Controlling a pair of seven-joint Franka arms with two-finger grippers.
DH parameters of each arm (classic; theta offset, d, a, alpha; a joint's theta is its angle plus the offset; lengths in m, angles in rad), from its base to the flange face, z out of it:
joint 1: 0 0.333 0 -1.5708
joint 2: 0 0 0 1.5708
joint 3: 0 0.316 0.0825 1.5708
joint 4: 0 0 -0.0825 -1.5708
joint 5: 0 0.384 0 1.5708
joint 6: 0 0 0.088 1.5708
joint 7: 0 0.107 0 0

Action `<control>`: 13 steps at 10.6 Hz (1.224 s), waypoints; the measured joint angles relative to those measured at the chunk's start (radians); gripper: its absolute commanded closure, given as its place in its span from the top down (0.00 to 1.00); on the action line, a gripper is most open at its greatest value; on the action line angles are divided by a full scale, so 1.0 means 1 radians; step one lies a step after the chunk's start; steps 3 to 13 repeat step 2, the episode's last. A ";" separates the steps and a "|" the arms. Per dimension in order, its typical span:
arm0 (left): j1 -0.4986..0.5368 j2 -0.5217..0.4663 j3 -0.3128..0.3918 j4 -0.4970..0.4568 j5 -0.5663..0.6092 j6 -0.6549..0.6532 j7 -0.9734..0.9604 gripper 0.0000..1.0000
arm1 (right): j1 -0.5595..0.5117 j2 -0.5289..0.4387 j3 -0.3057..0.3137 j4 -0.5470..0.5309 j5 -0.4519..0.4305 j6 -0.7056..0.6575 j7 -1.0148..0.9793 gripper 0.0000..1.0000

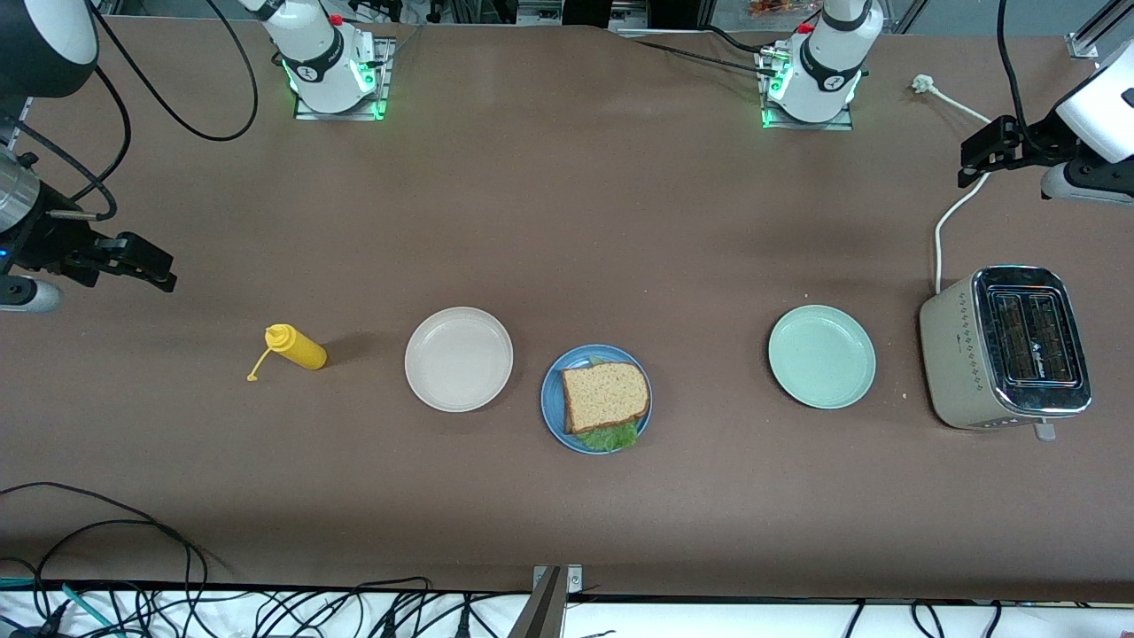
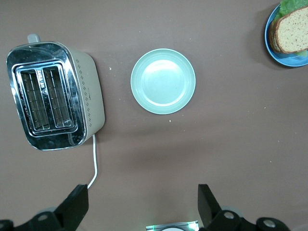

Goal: Make sandwich in blue plate with both arms

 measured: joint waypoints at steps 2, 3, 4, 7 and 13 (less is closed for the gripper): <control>0.000 0.000 0.000 0.000 0.000 0.000 0.000 1.00 | 0.003 0.000 0.000 0.000 0.000 -0.008 0.005 1.00; 0.000 0.000 0.000 0.000 0.000 0.000 0.000 1.00 | 0.003 0.000 0.000 0.000 0.000 -0.008 0.005 1.00; 0.000 0.000 0.000 0.000 0.000 0.000 0.000 1.00 | 0.003 0.000 0.000 0.000 0.000 -0.008 0.005 1.00; 0.000 0.000 0.000 0.000 0.000 0.000 0.000 1.00 | 0.003 0.000 0.000 0.000 0.000 -0.008 0.005 1.00; 0.000 0.000 0.000 0.000 0.000 0.000 0.000 1.00 | 0.003 0.000 0.000 0.000 0.000 -0.008 0.005 1.00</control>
